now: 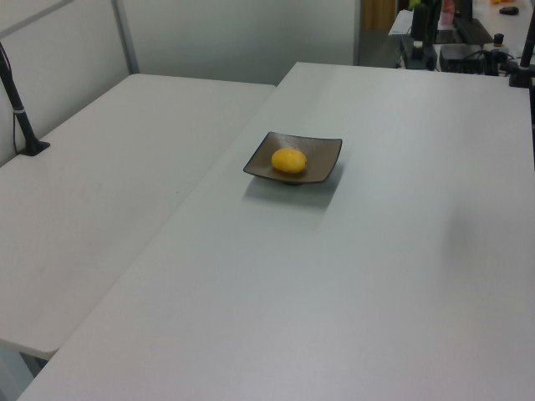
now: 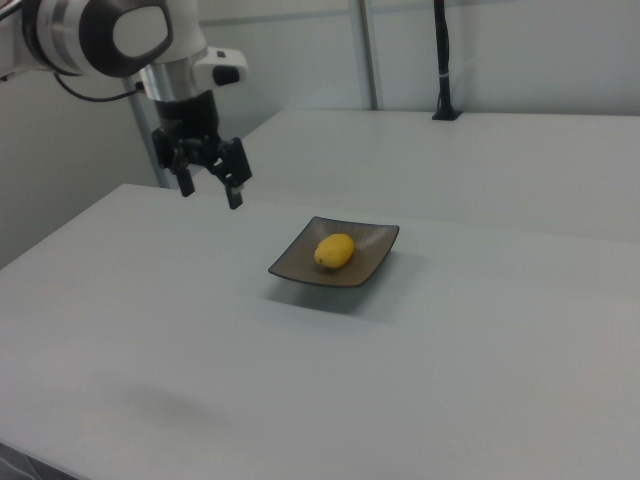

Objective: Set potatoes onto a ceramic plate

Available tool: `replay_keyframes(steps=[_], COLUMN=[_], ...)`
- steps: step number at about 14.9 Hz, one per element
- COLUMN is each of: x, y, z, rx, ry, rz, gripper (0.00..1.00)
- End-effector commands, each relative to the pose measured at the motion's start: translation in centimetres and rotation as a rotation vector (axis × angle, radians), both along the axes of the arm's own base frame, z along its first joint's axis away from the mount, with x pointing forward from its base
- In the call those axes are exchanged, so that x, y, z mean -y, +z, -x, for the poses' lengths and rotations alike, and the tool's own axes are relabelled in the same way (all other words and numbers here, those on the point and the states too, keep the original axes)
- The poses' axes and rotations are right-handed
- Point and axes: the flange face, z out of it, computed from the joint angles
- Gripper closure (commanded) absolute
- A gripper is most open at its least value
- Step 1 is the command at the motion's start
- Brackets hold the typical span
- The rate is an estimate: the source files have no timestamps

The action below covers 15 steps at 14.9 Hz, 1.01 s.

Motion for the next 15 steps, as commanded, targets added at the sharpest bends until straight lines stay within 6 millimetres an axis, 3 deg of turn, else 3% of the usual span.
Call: replay_keyframes(steps=[1, 5, 8, 15], x=[-2.7, -3.1, -2.8, -2.8], y=[-0.5, -1.1, -2.7, -2.6], z=[1.5, 0.0, -1.8, -1.7], rx=[-0.007, 0.079, 0.132, 0.126], ry=[0.028, 0.048, 0.079, 0.071], rz=[-0.01, -0.015, -0.015, -0.011], gripper=[0.0, 0.0, 0.0, 0.0])
